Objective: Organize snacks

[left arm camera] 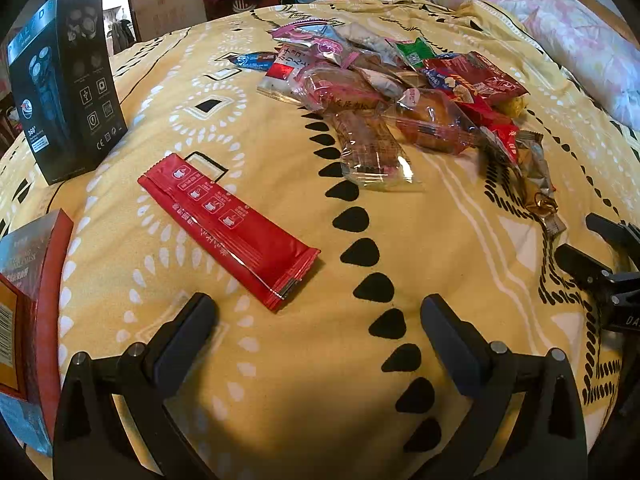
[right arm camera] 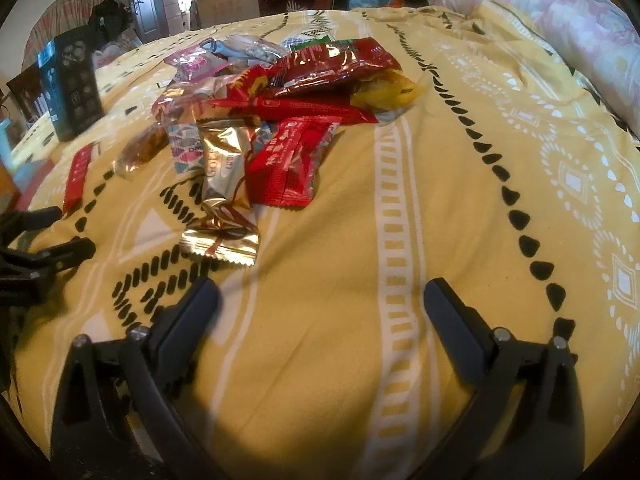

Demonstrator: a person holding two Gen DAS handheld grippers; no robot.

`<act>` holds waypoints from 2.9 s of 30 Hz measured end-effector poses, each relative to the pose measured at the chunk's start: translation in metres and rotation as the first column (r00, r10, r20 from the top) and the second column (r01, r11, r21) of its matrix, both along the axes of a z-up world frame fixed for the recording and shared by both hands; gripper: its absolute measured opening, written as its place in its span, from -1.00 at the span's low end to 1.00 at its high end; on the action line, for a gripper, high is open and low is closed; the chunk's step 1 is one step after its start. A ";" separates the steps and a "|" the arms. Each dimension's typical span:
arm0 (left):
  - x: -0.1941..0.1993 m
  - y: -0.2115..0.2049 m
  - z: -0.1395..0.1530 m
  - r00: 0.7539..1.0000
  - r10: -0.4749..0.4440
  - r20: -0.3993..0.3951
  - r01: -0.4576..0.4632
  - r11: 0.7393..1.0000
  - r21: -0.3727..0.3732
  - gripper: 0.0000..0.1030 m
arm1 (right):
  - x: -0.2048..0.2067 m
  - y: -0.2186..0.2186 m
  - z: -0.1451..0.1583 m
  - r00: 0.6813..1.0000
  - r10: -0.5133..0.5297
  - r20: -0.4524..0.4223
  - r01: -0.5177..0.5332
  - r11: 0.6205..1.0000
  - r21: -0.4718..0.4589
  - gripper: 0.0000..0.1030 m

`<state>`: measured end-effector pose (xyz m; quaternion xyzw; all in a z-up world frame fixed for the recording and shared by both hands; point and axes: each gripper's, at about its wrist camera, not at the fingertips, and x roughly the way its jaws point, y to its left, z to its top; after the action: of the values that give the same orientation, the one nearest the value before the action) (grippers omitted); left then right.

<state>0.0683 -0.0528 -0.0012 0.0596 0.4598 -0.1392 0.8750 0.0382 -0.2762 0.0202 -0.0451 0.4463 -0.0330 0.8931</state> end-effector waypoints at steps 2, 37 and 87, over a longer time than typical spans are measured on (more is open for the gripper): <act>0.000 0.000 0.000 1.000 0.000 0.000 0.000 1.000 0.000 1.00 | 0.000 0.000 0.000 1.000 0.000 0.000 0.000 1.000 0.000 1.00; 0.001 0.001 -0.001 1.000 0.000 0.002 0.000 1.000 -0.001 1.00 | -0.001 0.000 0.000 1.000 0.004 0.017 -0.004 1.000 0.004 1.00; 0.002 0.005 -0.001 1.000 -0.001 0.005 0.001 1.000 -0.003 1.00 | 0.048 -0.008 0.009 0.977 -0.149 -0.150 0.159 0.985 0.062 1.00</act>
<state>0.0698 -0.0476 -0.0024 0.0586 0.4573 -0.1400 0.8763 0.0860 -0.2843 0.0296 0.0201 0.5131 -0.0823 0.8541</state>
